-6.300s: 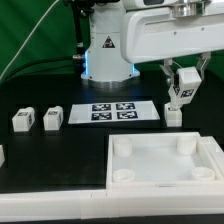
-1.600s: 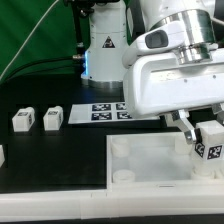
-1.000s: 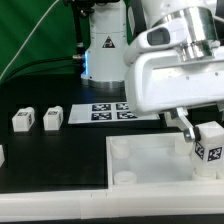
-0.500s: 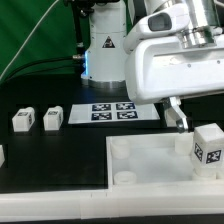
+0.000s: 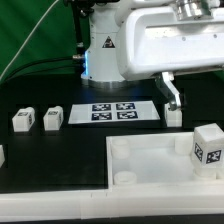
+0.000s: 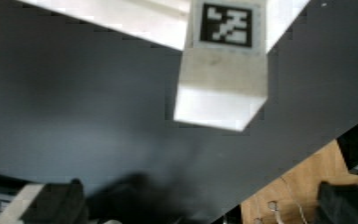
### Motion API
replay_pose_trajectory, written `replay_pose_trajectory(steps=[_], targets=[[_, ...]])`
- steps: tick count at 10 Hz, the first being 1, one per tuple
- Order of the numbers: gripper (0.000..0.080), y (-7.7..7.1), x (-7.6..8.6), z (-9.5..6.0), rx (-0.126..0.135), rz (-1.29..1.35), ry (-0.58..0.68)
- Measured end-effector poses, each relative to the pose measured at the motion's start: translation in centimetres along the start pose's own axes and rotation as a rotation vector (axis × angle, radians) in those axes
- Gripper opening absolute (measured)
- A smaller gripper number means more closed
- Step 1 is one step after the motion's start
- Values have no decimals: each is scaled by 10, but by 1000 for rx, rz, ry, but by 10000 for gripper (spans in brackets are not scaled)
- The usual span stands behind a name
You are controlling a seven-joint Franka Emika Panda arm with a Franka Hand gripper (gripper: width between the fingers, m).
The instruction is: Assemble one leg
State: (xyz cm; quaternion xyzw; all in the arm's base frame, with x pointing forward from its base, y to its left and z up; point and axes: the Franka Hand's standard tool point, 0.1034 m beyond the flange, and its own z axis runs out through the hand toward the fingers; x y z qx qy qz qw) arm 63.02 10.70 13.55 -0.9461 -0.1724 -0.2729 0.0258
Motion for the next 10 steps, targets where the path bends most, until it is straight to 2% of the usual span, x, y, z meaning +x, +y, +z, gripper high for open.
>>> replay_pose_trajectory(steps=[3,4,7,9,10], targets=[[649,-4,-4,3,20,3,-56],[649,-10,-9,4,55,8,-167],[649,-2,-8,3,131,53,-494],[649,-4,-9,3,168,59,-611],[649,-4,-7,5,173,59,-621]])
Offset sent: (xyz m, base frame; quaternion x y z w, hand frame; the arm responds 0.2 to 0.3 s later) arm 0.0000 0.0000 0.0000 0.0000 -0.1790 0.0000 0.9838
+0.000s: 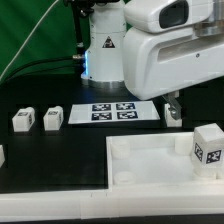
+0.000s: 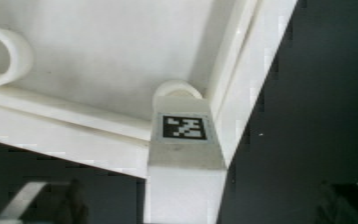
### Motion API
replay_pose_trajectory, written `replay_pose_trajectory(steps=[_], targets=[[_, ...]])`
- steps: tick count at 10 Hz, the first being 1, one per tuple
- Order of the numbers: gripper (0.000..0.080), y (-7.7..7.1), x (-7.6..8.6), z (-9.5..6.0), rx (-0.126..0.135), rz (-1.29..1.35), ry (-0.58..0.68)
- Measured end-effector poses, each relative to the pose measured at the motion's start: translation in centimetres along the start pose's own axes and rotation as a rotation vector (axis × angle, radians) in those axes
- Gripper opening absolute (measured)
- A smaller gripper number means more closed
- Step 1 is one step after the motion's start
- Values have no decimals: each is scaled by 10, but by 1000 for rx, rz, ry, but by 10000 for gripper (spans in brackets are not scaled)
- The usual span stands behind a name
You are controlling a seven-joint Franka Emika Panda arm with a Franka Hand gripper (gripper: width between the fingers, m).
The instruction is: Assemble one leg
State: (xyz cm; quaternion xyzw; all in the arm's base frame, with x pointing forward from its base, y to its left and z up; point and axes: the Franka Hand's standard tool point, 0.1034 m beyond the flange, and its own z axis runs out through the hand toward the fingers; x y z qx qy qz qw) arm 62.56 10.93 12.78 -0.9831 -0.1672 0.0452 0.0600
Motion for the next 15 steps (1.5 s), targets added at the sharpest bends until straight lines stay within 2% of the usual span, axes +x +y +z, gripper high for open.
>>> replay_pose_trajectory(steps=[3,5,7,11,15], targets=[[649,2,5,0,6,1,-8],[649,12,21,6,18,27,-8],[649,16,28,16,22,59,-9],[649,15,24,37,21,63,0],[649,11,23,39,20,59,1]])
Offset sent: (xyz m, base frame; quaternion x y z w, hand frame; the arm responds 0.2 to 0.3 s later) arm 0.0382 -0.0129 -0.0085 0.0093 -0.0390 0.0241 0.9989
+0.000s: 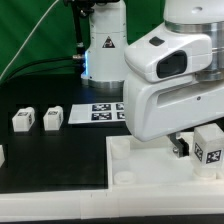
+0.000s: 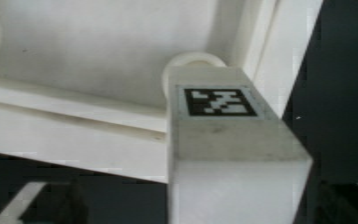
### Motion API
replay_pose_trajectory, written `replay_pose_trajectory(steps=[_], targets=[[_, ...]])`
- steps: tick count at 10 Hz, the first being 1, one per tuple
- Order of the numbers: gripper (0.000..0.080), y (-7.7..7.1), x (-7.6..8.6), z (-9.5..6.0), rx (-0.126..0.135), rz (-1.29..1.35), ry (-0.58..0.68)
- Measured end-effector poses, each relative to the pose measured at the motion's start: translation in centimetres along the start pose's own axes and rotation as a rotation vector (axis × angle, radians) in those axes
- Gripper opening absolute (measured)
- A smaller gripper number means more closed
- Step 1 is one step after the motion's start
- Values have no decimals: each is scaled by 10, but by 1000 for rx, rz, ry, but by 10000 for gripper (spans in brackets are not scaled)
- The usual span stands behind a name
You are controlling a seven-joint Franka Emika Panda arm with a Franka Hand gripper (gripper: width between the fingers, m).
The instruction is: Assemble one leg
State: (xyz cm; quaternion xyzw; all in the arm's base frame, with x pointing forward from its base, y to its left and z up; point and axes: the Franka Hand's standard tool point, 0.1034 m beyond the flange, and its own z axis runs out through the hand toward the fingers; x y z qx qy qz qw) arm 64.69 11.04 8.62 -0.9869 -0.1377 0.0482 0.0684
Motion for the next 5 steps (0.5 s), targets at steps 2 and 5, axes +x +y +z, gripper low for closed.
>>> replay_pose_trajectory(steps=[2,5], targets=[[464,0,-1,1,0,0,-2],[291,0,-1,3,1,0,-3]])
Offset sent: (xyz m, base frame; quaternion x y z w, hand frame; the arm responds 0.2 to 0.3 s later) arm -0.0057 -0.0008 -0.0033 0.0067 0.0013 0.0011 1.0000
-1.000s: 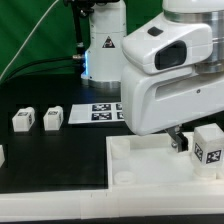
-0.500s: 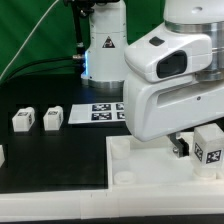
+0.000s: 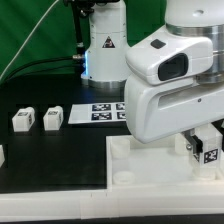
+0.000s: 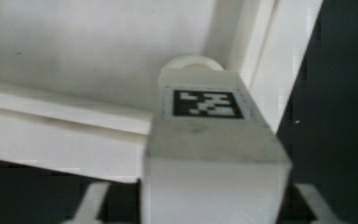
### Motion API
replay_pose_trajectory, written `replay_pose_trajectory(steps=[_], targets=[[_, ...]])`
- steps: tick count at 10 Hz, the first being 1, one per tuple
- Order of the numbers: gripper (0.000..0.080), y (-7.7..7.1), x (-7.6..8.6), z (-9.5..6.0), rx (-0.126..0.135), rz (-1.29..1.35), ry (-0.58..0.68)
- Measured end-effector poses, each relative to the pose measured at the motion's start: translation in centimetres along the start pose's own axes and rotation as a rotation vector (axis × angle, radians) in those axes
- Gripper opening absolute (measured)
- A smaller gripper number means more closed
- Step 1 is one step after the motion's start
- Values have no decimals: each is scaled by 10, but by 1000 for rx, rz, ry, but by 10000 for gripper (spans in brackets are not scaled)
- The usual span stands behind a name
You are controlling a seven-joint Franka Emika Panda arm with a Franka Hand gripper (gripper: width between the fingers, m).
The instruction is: Assemble one leg
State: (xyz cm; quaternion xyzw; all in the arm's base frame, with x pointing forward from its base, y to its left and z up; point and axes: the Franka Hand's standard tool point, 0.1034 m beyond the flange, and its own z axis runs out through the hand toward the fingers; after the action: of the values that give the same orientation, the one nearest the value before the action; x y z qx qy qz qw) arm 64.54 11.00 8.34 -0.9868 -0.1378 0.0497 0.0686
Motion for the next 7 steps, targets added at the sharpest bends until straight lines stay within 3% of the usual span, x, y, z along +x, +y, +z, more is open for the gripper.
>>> replay_pose_trajectory(steps=[4,7], targets=[[291,-1,0,0,2,74,0],[292,2,0,0,0,367,0]])
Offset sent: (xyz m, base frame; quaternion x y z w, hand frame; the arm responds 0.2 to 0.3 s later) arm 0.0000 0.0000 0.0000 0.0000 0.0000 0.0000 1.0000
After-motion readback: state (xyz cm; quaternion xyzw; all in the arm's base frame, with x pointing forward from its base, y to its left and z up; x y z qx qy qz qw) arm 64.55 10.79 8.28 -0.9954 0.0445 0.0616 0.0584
